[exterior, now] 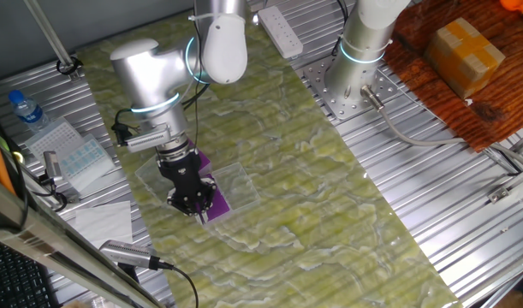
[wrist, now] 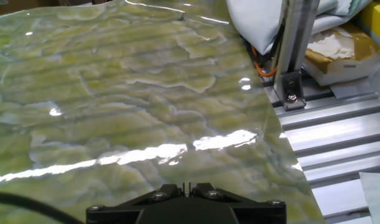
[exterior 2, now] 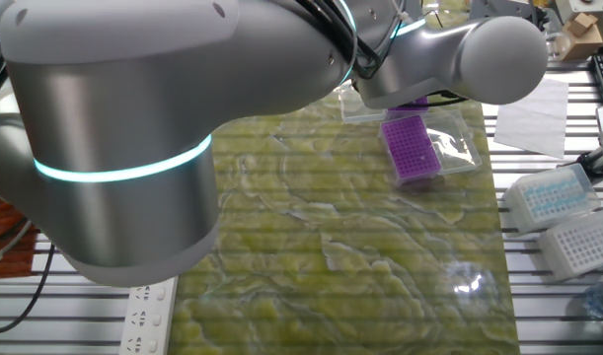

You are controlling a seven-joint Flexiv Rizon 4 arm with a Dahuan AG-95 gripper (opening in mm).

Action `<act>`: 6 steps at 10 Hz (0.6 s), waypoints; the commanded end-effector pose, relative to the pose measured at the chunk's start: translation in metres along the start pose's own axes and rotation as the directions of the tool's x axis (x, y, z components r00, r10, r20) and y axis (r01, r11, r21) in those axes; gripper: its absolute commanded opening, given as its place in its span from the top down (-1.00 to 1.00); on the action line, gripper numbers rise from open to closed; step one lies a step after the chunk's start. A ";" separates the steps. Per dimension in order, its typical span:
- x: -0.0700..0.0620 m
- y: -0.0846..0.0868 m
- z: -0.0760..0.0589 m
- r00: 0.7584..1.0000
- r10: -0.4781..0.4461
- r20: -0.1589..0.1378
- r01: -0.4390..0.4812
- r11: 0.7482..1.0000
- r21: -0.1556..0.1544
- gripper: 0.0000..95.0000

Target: Transfer all small pipette tips from one holder to another

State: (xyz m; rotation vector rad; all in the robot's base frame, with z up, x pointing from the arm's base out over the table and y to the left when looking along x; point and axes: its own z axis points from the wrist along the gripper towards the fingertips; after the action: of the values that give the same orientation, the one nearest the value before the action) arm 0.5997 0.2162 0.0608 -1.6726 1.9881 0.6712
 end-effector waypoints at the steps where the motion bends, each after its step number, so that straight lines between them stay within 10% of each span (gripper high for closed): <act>1: 0.000 0.000 0.000 1.000 0.004 0.003 -0.004 1.000 -0.001 1.00; 6: -0.001 -0.001 -0.002 1.000 0.008 0.014 -0.008 1.000 -0.002 1.00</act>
State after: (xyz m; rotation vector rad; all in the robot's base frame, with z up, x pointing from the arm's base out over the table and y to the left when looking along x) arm 0.6013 0.2154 0.0624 -1.6596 1.9840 0.6835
